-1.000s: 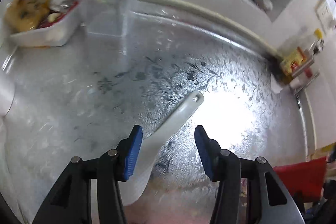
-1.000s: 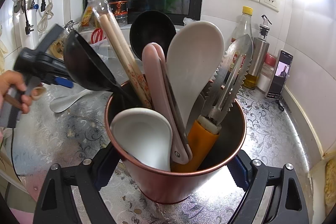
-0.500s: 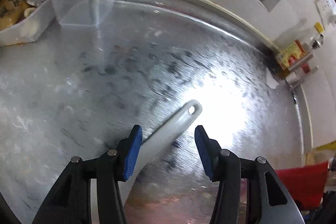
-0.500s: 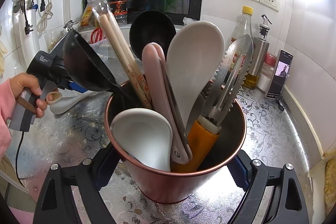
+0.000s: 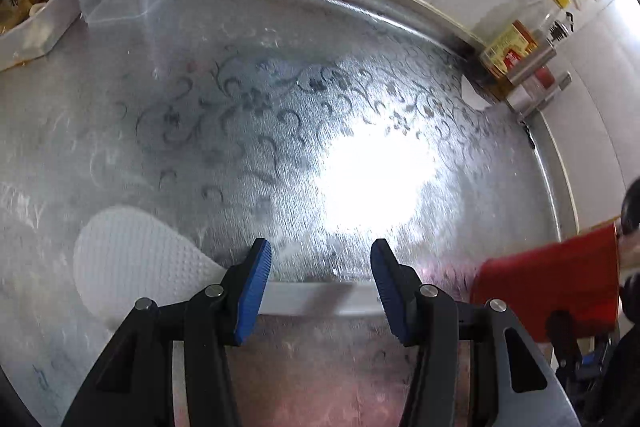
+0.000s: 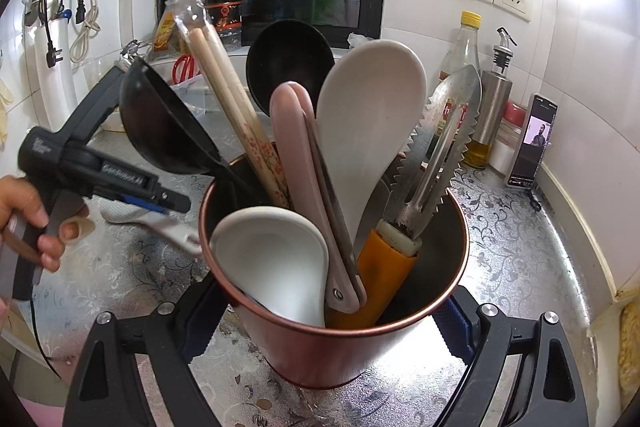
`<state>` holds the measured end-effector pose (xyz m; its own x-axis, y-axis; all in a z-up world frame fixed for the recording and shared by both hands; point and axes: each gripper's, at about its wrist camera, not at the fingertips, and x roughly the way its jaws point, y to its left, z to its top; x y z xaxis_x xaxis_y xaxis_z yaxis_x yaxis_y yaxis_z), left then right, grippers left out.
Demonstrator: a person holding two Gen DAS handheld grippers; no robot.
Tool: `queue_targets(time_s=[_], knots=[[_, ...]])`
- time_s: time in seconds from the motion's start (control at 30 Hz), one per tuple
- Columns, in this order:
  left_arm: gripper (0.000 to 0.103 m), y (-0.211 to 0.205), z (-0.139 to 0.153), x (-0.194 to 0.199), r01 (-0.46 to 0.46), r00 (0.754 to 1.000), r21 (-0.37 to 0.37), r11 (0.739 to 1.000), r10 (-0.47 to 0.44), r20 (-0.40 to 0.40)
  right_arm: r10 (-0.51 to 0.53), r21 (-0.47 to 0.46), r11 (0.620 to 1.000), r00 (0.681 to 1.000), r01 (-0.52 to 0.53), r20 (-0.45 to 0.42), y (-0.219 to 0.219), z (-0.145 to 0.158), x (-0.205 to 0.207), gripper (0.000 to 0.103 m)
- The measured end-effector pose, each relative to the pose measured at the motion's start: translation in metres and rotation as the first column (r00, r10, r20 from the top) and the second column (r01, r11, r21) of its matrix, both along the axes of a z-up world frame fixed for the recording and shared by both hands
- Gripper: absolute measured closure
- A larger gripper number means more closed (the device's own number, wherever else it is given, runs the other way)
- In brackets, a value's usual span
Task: Organize utensils
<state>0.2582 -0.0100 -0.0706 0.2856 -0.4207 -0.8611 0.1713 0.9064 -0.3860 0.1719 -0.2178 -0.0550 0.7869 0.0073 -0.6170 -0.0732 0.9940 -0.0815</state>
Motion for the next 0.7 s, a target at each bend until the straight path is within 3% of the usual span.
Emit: queue_targets(time_s=[0.2, 0.33, 0.53, 0.7], knots=[[0.050, 0.002, 0.000, -0.005, -0.017, 1.000, -0.003, 1.000, 0.017, -0.004, -0.001, 0.007, 1.000, 1.000, 0.001, 0.000, -0.001, 0.000, 0.001, 0.011], [0.050, 0.023, 0.021, -0.009, -0.105, 0.993, -0.037, 0.994, 0.107, 0.058, -0.001, 0.009, 1.000, 1.000, 0.001, 0.000, -0.001, 0.000, 0.001, 0.011], [0.050, 0.084, 0.051, -0.017, -0.297, 0.942, -0.080, 0.952, 0.306, 0.142, 0.003, 0.012, 1.000, 1.000, -0.003, 0.002, 0.000, 0.000, -0.002, 0.011], [0.050, 0.130, 0.048, -0.026, -0.415, 0.894, -0.116, 0.902, 0.428, 0.129, 0.004, 0.014, 1.000, 1.000, -0.004, 0.003, 0.000, 0.000, -0.003, 0.011]])
